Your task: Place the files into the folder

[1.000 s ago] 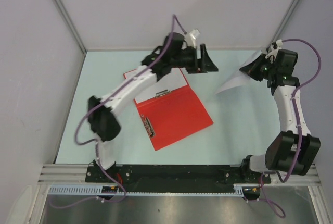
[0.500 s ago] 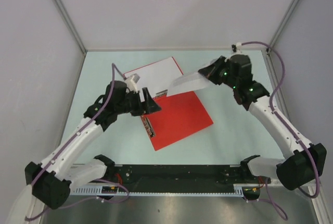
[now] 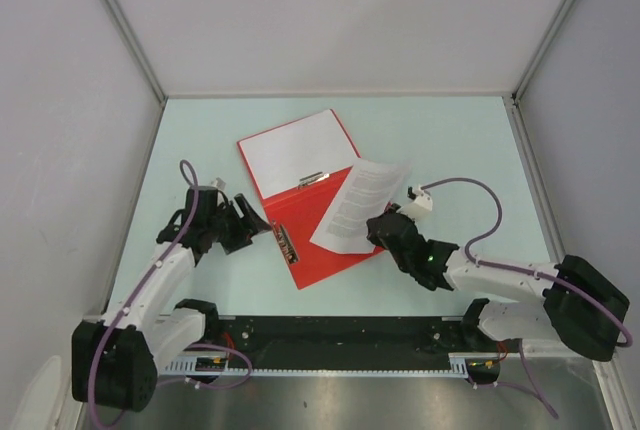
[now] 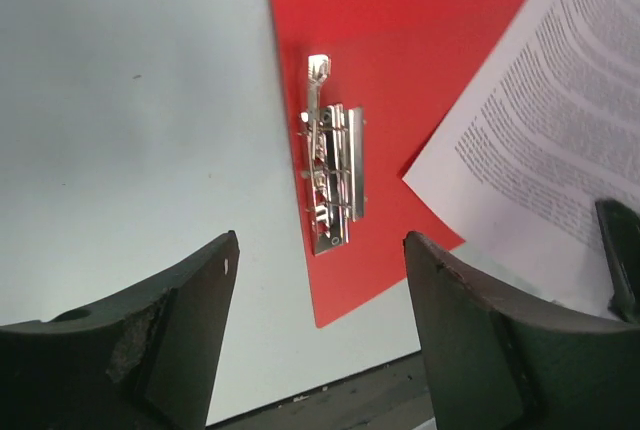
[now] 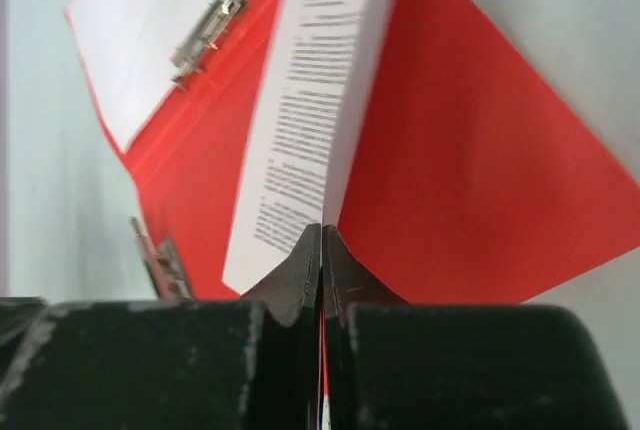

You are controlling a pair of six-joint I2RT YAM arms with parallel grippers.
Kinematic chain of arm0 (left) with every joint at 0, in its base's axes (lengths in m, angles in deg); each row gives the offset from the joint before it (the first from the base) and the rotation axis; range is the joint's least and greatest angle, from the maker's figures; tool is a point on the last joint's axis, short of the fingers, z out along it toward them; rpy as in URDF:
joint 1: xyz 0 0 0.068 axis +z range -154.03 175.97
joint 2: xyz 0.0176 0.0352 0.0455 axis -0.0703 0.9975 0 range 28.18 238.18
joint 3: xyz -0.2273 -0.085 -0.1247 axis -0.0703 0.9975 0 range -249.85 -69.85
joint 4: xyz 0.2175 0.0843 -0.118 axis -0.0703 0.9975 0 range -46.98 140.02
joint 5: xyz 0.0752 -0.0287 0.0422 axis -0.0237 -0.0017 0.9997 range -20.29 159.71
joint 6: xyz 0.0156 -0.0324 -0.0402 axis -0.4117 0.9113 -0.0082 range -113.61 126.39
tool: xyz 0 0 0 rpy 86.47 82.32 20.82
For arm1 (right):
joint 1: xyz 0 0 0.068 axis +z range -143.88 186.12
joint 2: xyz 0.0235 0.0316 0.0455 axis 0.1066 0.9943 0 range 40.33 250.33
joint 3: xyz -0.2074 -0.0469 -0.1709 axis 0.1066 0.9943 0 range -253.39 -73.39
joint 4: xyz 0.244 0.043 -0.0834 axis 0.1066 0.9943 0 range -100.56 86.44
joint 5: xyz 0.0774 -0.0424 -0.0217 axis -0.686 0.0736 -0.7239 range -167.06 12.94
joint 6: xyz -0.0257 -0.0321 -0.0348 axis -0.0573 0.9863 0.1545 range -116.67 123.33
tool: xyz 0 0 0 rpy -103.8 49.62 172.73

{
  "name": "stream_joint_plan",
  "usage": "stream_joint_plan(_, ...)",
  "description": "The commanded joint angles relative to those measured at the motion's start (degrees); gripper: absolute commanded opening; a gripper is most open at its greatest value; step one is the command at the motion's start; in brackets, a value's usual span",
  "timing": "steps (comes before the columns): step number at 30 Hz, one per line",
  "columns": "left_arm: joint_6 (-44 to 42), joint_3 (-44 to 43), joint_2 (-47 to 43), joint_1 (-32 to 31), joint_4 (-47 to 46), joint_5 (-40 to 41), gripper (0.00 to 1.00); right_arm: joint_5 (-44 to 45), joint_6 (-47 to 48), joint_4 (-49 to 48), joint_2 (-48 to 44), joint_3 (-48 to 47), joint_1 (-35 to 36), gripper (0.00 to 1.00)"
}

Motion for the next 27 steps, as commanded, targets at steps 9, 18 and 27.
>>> stream_joint_plan(9, 3.5, 3.3, 3.5, 3.0, -11.8, -3.4, 0.67, 21.2, -33.8, -7.8, 11.4, -0.6, 10.3, 0.00)
stream_joint_plan(18, 2.4, 3.0, 3.4, 3.0, -11.1, -4.1, 0.66, 22.1, -40.9, -6.8, 17.9, -5.3, 12.5, 0.00)
stream_joint_plan(27, 0.1, 0.7, 1.8, 3.1, -8.2, -3.4, 0.66, 23.5, -41.5, -8.6, 22.6, -8.3, 14.8, 0.03)
